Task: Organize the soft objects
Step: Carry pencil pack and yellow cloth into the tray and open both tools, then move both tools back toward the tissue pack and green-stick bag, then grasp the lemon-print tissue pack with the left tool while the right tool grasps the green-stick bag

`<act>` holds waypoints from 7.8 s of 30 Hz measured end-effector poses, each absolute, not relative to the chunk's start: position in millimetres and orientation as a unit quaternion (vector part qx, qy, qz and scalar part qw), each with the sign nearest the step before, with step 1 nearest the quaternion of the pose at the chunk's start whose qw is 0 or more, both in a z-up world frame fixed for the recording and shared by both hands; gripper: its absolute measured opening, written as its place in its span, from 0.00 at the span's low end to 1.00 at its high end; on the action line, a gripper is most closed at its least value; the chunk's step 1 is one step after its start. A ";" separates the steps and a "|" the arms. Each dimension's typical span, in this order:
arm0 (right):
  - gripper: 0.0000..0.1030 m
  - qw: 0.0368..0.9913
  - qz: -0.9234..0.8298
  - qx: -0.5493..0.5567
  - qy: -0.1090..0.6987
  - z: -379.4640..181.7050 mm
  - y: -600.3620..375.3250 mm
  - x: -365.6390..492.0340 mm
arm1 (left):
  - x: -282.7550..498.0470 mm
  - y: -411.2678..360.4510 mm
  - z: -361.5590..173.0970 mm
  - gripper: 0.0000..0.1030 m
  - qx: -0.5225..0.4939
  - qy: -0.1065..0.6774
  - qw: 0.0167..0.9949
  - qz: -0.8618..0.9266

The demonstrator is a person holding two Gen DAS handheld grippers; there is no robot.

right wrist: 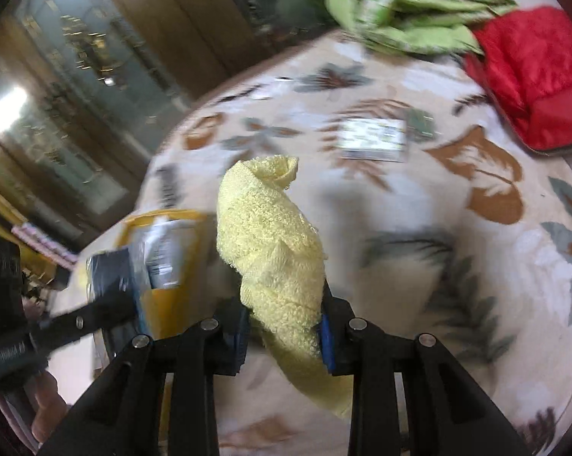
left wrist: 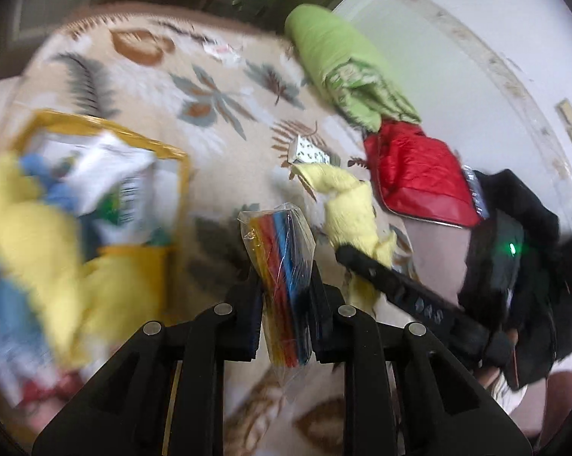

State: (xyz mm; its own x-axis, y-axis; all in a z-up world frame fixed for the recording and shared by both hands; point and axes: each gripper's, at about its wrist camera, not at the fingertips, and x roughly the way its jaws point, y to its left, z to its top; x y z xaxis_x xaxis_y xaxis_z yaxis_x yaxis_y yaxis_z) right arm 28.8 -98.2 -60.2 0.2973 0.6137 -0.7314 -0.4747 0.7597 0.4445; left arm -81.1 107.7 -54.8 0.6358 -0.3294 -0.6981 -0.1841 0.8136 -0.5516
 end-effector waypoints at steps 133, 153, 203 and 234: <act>0.71 0.827 0.208 0.029 0.521 -125.8 -78.5 230.0 | -101.6 120.8 -41.6 0.62 -0.260 0.341 0.903 0.019; 0.76 0.821 0.285 0.032 0.494 -96.5 -78.8 197.3 | -100.7 118.9 -50.9 0.62 -0.274 0.348 0.896 0.006; 0.72 0.821 0.160 0.119 0.536 -138.2 -132.3 236.0 | 161.9 53.6 -132.6 0.62 -0.086 0.495 0.863 0.057; 0.17 0.805 0.211 0.081 0.549 -141.8 -128.7 146.8 | 78.3 46.9 -145.6 0.23 -0.193 0.498 0.845 -0.019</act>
